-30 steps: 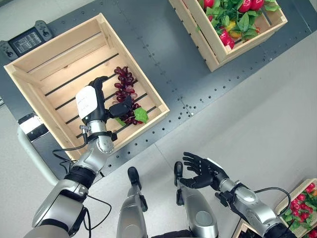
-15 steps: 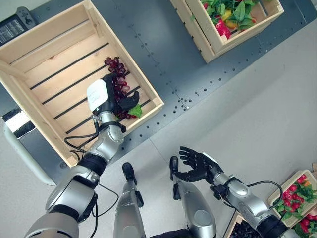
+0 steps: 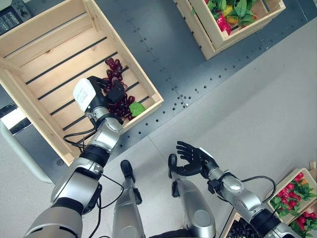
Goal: Pick up the fruits from the basket on one side to the basket on the other side
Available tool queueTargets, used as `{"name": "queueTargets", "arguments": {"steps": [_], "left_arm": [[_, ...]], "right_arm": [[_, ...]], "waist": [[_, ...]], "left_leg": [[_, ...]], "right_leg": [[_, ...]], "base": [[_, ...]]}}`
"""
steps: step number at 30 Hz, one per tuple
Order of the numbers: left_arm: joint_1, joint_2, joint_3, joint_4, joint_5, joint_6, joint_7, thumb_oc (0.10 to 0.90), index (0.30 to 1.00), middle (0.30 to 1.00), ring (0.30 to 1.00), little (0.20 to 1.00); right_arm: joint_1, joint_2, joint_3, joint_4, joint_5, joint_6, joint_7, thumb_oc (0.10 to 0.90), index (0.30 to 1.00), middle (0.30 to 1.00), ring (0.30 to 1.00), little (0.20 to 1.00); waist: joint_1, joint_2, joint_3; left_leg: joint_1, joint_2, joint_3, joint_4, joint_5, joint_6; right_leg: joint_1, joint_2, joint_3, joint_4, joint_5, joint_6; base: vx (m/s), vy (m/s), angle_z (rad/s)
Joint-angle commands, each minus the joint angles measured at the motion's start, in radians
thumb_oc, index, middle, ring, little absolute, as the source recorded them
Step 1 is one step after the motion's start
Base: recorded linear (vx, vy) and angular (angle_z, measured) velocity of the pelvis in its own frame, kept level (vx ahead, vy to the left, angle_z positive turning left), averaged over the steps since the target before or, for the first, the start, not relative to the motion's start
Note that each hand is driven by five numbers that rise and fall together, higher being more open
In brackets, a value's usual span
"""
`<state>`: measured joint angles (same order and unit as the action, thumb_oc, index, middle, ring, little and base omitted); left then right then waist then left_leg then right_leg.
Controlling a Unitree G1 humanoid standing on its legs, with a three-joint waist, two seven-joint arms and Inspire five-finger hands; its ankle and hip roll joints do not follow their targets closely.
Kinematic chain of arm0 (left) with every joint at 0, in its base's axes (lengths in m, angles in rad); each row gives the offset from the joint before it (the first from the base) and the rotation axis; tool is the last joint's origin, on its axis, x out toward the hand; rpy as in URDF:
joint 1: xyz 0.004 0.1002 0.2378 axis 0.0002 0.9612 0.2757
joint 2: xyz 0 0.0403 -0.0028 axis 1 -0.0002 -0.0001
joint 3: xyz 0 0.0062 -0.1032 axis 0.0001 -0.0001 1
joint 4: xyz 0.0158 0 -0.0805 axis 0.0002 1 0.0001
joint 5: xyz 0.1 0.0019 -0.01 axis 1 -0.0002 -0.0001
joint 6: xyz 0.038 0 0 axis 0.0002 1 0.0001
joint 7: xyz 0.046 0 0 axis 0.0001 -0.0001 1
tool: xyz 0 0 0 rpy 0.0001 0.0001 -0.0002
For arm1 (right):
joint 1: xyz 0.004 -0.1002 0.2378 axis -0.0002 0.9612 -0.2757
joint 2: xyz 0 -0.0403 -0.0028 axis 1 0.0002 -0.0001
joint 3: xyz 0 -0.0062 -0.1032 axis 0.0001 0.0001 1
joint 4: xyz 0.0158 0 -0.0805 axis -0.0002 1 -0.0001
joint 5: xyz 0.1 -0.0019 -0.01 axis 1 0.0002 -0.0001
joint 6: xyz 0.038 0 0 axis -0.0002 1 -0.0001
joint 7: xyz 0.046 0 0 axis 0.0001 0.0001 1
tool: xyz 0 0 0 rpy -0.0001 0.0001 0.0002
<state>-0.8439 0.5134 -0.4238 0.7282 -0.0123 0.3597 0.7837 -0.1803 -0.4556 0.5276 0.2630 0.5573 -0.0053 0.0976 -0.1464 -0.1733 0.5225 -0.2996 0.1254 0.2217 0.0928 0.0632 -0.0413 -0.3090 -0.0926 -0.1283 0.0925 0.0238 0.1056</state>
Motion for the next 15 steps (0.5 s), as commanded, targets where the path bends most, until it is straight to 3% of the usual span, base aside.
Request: {"name": "queueTargets", "arguments": {"steps": [1, 7, 15], "left_arm": [[0.014, -0.043, -0.007, 0.046, 0.052, 0.047, 0.008, 0.4, 0.3, 0.3, 0.3, 0.3], [0.023, -0.042, -0.022, 0.037, 0.093, 0.066, -0.017, 0.4, 0.3, 0.3, 0.3, 0.3], [0.028, -0.03, -0.012, 0.007, 0.113, -0.012, -0.032, 0.4, 0.3, 0.3, 0.3, 0.3]], "right_arm": [[-0.003, -0.012, -0.013, -0.08, 0.029, -0.032, -0.03, 0.8, 0.9, 0.9, 0.9, 0.9], [-0.015, -0.006, -0.012, -0.07, 0.029, -0.036, -0.039, 0.8, 0.9, 0.9, 0.9, 0.9], [-0.004, -0.012, -0.026, -0.071, 0.025, -0.045, -0.032, 0.8, 0.9, 0.9, 0.9, 0.9]], "waist": [[0.01, -0.015, -0.003], [0.018, -0.006, -0.003], [0.021, 0.009, -0.003]], "left_leg": [[-0.093, 0.004, -0.046, 0.177, -0.064, -0.036], [-0.081, -0.003, -0.048, 0.163, -0.056, -0.036], [-0.068, -0.005, -0.046, 0.162, -0.055, -0.036]], "right_leg": [[-0.058, 0.034, -0.001, 0.103, -0.023, -0.006], [-0.047, 0.029, -0.005, 0.096, -0.018, -0.005], [-0.033, 0.024, -0.009, 0.096, -0.021, -0.009]], "base": [[0.0, 0.0, 0.0], [0.0, 0.0, 0.0], [0.0, 0.0, 0.0]]}}
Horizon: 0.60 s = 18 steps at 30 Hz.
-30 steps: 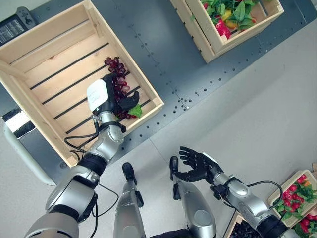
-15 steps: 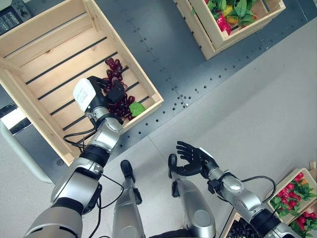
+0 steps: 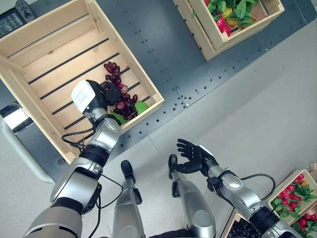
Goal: Pick up the fruits from the basket on one side to the basket on the other side
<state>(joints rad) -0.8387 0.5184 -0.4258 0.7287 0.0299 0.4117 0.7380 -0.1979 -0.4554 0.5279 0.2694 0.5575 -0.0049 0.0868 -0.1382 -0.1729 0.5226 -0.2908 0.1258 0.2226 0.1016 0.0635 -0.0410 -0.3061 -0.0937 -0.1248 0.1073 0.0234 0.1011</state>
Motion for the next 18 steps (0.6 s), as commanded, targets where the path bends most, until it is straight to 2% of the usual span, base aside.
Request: {"name": "queueTargets", "arguments": {"steps": [1, 5, 6, 7, 9, 11, 15, 18], "left_arm": [[0.025, -0.035, -0.007, -0.005, 0.081, -0.09, 0.028, 0.4, 0.3, 0.3, 0.3, 0.3], [0.033, -0.02, 0.011, -0.052, 0.066, -0.168, 0.057, 0.4, 0.3, 0.3, 0.3, 0.3], [0.045, -0.011, 0.022, -0.079, 0.069, -0.217, 0.071, 0.4, 0.3, 0.3, 0.3, 0.3], [0.05, -0.006, 0.026, -0.09, 0.066, -0.23, 0.07, 0.4, 0.3, 0.3, 0.3, 0.3], [0.076, 0.005, 0.045, -0.133, 0.075, -0.303, 0.087, 0.4, 0.3, 0.3, 0.3, 0.3], [0.097, 0.005, 0.056, -0.164, 0.075, -0.336, 0.114, 0.4, 0.3, 0.3, 0.3, 0.3], [0.154, 0.011, 0.108, -0.252, 0.12, -0.449, 0.181, 0.4, 0.3, 0.3, 0.3, 0.3], [0.206, 0.018, 0.141, -0.326, 0.166, -0.503, 0.216, 0.4, 0.3, 0.3, 0.3, 0.3]], "right_arm": [[0.017, -0.014, -0.028, -0.084, 0.025, -0.044, -0.023, 0.8, 0.9, 0.9, 0.9, 0.9], [0.027, -0.018, -0.029, -0.087, 0.019, -0.054, -0.017, 0.8, 0.9, 0.9, 0.9, 0.9], [0.036, -0.02, -0.031, -0.09, 0.017, -0.062, -0.013, 0.8, 0.9, 0.9, 0.9, 0.9], [0.04, -0.021, -0.032, -0.09, 0.015, -0.065, -0.011, 0.8, 0.9, 0.9, 0.9, 0.9], [0.06, -0.027, -0.042, -0.101, 0.012, -0.08, -0.004, 0.8, 0.9, 0.9, 0.9, 0.9], [0.069, -0.027, -0.045, -0.107, 0.007, -0.086, -0.006, 0.8, 0.9, 0.9, 0.9, 0.9], [0.096, -0.026, -0.054, -0.112, -0.002, -0.117, -0.006, 0.8, 0.9, 0.9, 0.9, 0.9], [0.121, -0.028, -0.069, -0.126, -0.004, -0.132, -0.007, 0.8, 0.9, 0.9, 0.9, 0.9]], "waist": [[0.014, 0.012, -0.003], [0.017, 0.022, -0.003], [0.02, 0.027, -0.003], [0.021, 0.029, -0.003], [0.026, 0.036, -0.003], [0.031, 0.04, -0.003], [0.045, 0.048, -0.003], [0.054, 0.053, -0.003]], "left_leg": [[-0.077, -0.007, -0.046, 0.157, -0.055, -0.037], [-0.077, -0.006, -0.046, 0.166, -0.056, -0.037], [-0.074, -0.008, -0.047, 0.17, -0.058, -0.038], [-0.072, -0.008, -0.047, 0.169, -0.059, -0.038], [-0.063, -0.01, -0.047, 0.163, -0.06, -0.036], [-0.05, -0.015, -0.048, 0.152, -0.058, -0.035], [-0.017, -0.023, -0.053, 0.131, -0.059, -0.033], [0.017, -0.028, -0.056, 0.106, -0.056, -0.032]], "right_leg": [[-0.037, 0.024, -0.012, 0.087, -0.022, -0.005], [-0.038, 0.021, -0.013, 0.1, -0.029, -0.008], [-0.033, 0.019, -0.014, 0.101, -0.032, -0.009], [-0.032, 0.019, -0.014, 0.102, -0.033, -0.009], [-0.026, 0.015, -0.017, 0.104, -0.037, -0.01], [-0.016, 0.013, -0.02, 0.101, -0.04, -0.01], [0.013, 0.006, -0.024, 0.089, -0.041, -0.008], [0.045, 0.005, -0.026, 0.073, -0.041, -0.008]], "base": [[0.0, 0.0, 0.0], [0.0, 0.0, 0.0], [0.0, 0.0, 0.0], [0.0, 0.0, 0.0], [-0.03, 0.002, 0.0], [0.0, 0.0, 0.0], [0.0, 0.0, 0.0], [0.0, -0.003, -0.04]]}}
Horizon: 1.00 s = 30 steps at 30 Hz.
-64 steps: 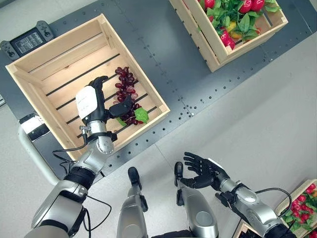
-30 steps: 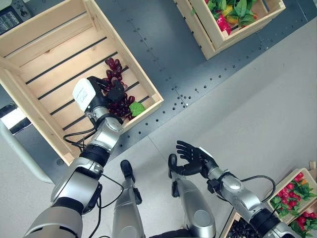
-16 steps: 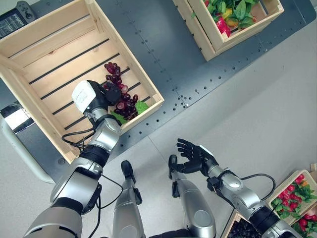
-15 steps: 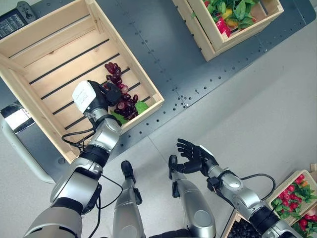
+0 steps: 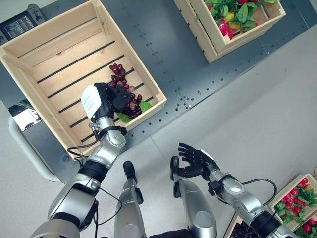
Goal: Pick up the fruits from the basket on one side to the basket on the other side
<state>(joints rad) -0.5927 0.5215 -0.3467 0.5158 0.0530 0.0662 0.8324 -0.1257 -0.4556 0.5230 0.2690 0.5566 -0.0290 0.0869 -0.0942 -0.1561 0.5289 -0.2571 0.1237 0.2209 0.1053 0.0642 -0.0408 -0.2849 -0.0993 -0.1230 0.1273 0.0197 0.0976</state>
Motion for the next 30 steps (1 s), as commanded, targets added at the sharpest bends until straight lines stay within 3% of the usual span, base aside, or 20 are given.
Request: {"name": "queueTargets", "arguments": {"steps": [1, 3, 12, 13, 14, 15, 17, 18, 22, 30], "left_arm": [[-0.036, 0.014, 0.065, -0.119, 0.146, -0.158, 0.122, 0.4, 0.3, 0.3, 0.3, 0.3], [0.001, 0.013, 0.089, -0.167, 0.192, -0.184, 0.151, 0.4, 0.3, 0.3, 0.3, 0.3], [0.051, 0.035, 0.105, -0.22, 0.244, -0.144, 0.119, 0.4, 0.3, 0.3, 0.3, 0.3], [0.051, 0.041, 0.104, -0.222, 0.26, -0.132, 0.106, 0.53, 0.495, 0.495, 0.495, 0.495], [0.049, 0.05, 0.104, -0.224, 0.274, -0.124, 0.096, 0.731, 0.796, 0.796, 0.796, 0.796], [0.049, 0.068, 0.102, -0.226, 0.291, -0.112, 0.088, 0.8, 0.9, 0.9, 0.9, 0.9], [0.048, 0.083, 0.1, -0.227, 0.318, -0.097, 0.072, 0.8, 0.9, 0.9, 0.9, 0.9], [0.043, 0.125, 0.089, -0.224, 0.361, -0.058, 0.044, 0.8, 0.9, 0.9, 0.9, 0.9], [0.019, 0.22, 0.057, -0.199, 0.441, -0.01, -0.02, 0.8, 0.9, 0.9, 0.9, 0.9], [-0.077, 0.413, -0.125, -0.132, 0.635, 0.028, -0.136, 0.8, 0.9, 0.9, 0.9, 0.9]], "right_arm": [[0.051, -0.028, -0.065, -0.126, -0.003, -0.108, -0.007, 0.8, 0.9, 0.9, 0.9, 0.9], [0.068, -0.027, -0.08, -0.133, -0.01, -0.114, 0.001, 0.8, 0.9, 0.9, 0.9, 0.9], [0.093, -0.034, -0.104, -0.161, -0.005, -0.082, 0.015, 0.8, 0.9, 0.9, 0.9, 0.9], [0.095, -0.035, -0.105, -0.167, -0.005, -0.078, 0.013, 0.8, 0.9, 0.9, 0.9, 0.9], [0.097, -0.037, -0.107, -0.172, -0.004, -0.073, 0.013, 0.8, 0.9, 0.9, 0.9, 0.9], [0.101, -0.039, -0.111, -0.176, -0.005, -0.069, 0.014, 0.8, 0.9, 0.9, 0.9, 0.9], [0.104, -0.042, -0.112, -0.18, -0.004, -0.065, 0.015, 0.8, 0.9, 0.9, 0.9, 0.9], [0.109, -0.052, -0.116, -0.183, -0.002, -0.064, 0.024, 0.8, 0.9, 0.9, 0.9, 0.9], [0.122, -0.074, -0.132, -0.185, -0.002, -0.065, 0.049, 0.8, 0.9, 0.9, 0.9, 0.9], [0.122, -0.135, -0.153, -0.195, 0.007, -0.054, 0.074, 0.8, 0.9, 0.9, 0.9, 0.9]], "waist": [[0.01, 0.036, -0.009], [0.016, 0.041, -0.009], [0.018, 0.045, -0.042], [0.018, 0.045, -0.042], [0.017, 0.045, -0.042], [0.016, 0.045, -0.043], [0.015, 0.045, -0.043], [0.012, 0.047, -0.04], [0.003, 0.056, -0.036], [-0.023, 0.083, -0.025]], "left_leg": [[-0.013, -0.027, -0.054, 0.099, -0.056, -0.032], [0.019, -0.03, -0.055, 0.074, -0.053, -0.032], [0.058, -0.033, -0.054, 0.039, -0.05, -0.029], [0.059, -0.033, -0.053, 0.039, -0.051, -0.028], [0.06, -0.033, -0.051, 0.039, -0.051, -0.028], [0.061, -0.032, -0.049, 0.04, -0.051, -0.027], [0.062, -0.031, -0.047, 0.041, -0.052, -0.028], [0.061, -0.03, -0.043, 0.045, -0.052, -0.028], [0.06, -0.026, -0.035, 0.053, -0.051, -0.028], [0.037, -0.021, -0.023, 0.079, -0.05, -0.031]], "right_leg": [[0.027, 0.01, -0.028, 0.051, -0.037, -0.004], [0.056, 0.009, -0.031, 0.036, -0.038, -0.002], [0.088, 0.007, -0.034, 0.015, -0.038, 0.0], [0.088, 0.008, -0.033, 0.015, -0.038, 0.0], [0.088, 0.008, -0.032, 0.014, -0.038, 0.0], [0.088, 0.008, -0.032, 0.015, -0.037, 0.001], [0.087, 0.008, -0.031, 0.016, -0.037, 0.002], [0.088, 0.008, -0.03, 0.017, -0.036, 0.003], [0.086, 0.005, -0.027, 0.021, -0.036, 0.005], [0.068, -0.009, -0.024, 0.029, -0.028, 0.008]], "base": [[0.0, 0.0, 0.0], [0.0, 0.012, 0.05], [0.01, 0.003, 0.07], [0.0, 0.0, 0.0], [0.0, 0.0, 0.0], [0.0, 0.0, 0.0], [0.0, 0.0, 0.0], [0.01, 0.03, -0.01], [0.01, 0.046, -0.02], [0.0, 0.052, -0.03]]}}
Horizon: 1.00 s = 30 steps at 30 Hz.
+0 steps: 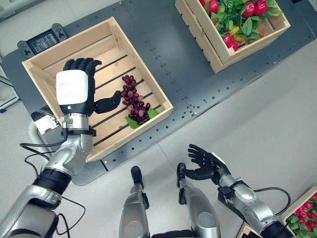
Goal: Pick up the fruits from the basket on one side to the basket on the other side
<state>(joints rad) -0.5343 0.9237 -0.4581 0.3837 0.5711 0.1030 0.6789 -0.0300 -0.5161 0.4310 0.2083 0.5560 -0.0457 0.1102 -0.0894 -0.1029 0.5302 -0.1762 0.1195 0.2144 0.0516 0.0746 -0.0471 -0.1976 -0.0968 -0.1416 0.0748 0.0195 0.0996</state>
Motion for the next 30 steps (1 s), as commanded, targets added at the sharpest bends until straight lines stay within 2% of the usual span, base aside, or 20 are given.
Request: {"name": "queueTargets", "arguments": {"steps": [1, 3, 7, 11, 18, 20, 26, 30], "left_arm": [[-0.141, 0.016, -0.023, 0.001, 0.136, -0.003, 0.005, 0.8, 0.9, 0.9, 0.9, 0.9], [-0.176, 0.046, -0.085, -0.005, 0.236, 0.001, -0.063, 0.8, 0.9, 0.9, 0.9, 0.9], [-0.228, 0.08, -0.167, -0.008, 0.366, -0.022, -0.104, 0.8, 0.9, 0.9, 0.9, 0.9], [-0.277, 0.105, -0.232, -0.013, 0.473, 0.004, -0.18, 0.8, 0.9, 0.9, 0.9, 0.9], [-0.299, 0.107, -0.253, 0.002, 0.526, 0.036, -0.158, 0.8, 0.9, 0.9, 0.9, 0.9], [-0.317, 0.096, -0.259, 0.015, 0.561, 0.001, -0.159, 0.8, 0.9, 0.9, 0.9, 0.9], [-0.371, 0.081, -0.295, 0.019, 0.684, -0.047, -0.206, 0.8, 0.9, 0.9, 0.9, 0.9], [-0.4, 0.077, -0.316, 0.019, 0.737, -0.038, -0.271, 0.8, 0.9, 0.9, 0.9, 0.9]], "right_arm": [[0.025, -0.078, -0.061, -0.134, 0.008, -0.037, 0.052, 0.8, 0.9, 0.9, 0.9, 0.9], [0.014, -0.087, -0.061, -0.129, 0.007, -0.035, 0.056, 0.8, 0.9, 0.9, 0.9, 0.9], [-0.003, -0.105, -0.044, -0.129, 0.02, -0.031, 0.037, 0.8, 0.9, 0.9, 0.9, 0.9], [-0.015, -0.119, -0.033, -0.132, 0.017, -0.022, 0.029, 0.8, 0.9, 0.9, 0.9, 0.9], [-0.018, -0.126, -0.024, -0.141, 0.022, -0.018, 0.012, 0.8, 0.9, 0.9, 0.9, 0.9], [-0.02, -0.122, -0.019, -0.136, 0.029, -0.021, 0.013, 0.8, 0.9, 0.9, 0.9, 0.9], [-0.039, -0.113, 0.003, -0.142, 0.042, -0.008, 0.007, 0.8, 0.9, 0.9, 0.9, 0.9], [-0.053, -0.106, 0.017, -0.147, 0.049, -0.005, -0.02, 0.8, 0.9, 0.9, 0.9, 0.9]], "waist": [[-0.029, 0.031, -0.025], [-0.036, 0.036, -0.021], [-0.044, 0.039, -0.015], [-0.052, 0.043, -0.01], [-0.056, 0.039, -0.01], [-0.056, 0.033, -0.01], [-0.052, 0.024, -0.01], [-0.052, 0.02, -0.01]], "left_leg": [[-0.045, -0.017, -0.016, 0.134, -0.061, -0.026], [-0.053, -0.015, -0.013, 0.143, -0.063, -0.028], [-0.063, -0.013, -0.007, 0.159, -0.068, -0.029], [-0.08, -0.011, 0.0, 0.185, -0.076, -0.029], [-0.112, -0.006, 0.008, 0.215, -0.082, -0.029], [-0.132, -0.002, 0.006, 0.232, -0.087, -0.029], [-0.171, 0.004, 0.002, 0.256, -0.088, -0.03], [-0.19, 0.005, 0.002, 0.266, -0.091, -0.03]], "right_leg": [[-0.02, -0.012, -0.005, 0.081, -0.028, 0.007], [-0.025, -0.016, -0.004, 0.082, -0.025, 0.008], [-0.035, -0.019, 0.0, 0.088, -0.024, 0.011], [-0.048, -0.026, 0.006, 0.097, -0.019, 0.015], [-0.075, -0.033, 0.014, 0.106, -0.015, 0.019], [-0.089, -0.033, 0.016, 0.117, -0.016, 0.019], [-0.121, -0.033, 0.019, 0.126, -0.01, 0.024], [-0.137, -0.033, 0.022, 0.129, -0.007, 0.027]], "base": [[0.0, 0.057, -0.05], [0.0, 0.041, -0.04], [0.0, 0.033, -0.02], [0.0, 0.035, -0.08], [0.0, 0.018, -0.03], [0.0, -0.002, -0.02], [0.0, -0.001, -0.01], [0.0, -0.004, -0.03]]}}
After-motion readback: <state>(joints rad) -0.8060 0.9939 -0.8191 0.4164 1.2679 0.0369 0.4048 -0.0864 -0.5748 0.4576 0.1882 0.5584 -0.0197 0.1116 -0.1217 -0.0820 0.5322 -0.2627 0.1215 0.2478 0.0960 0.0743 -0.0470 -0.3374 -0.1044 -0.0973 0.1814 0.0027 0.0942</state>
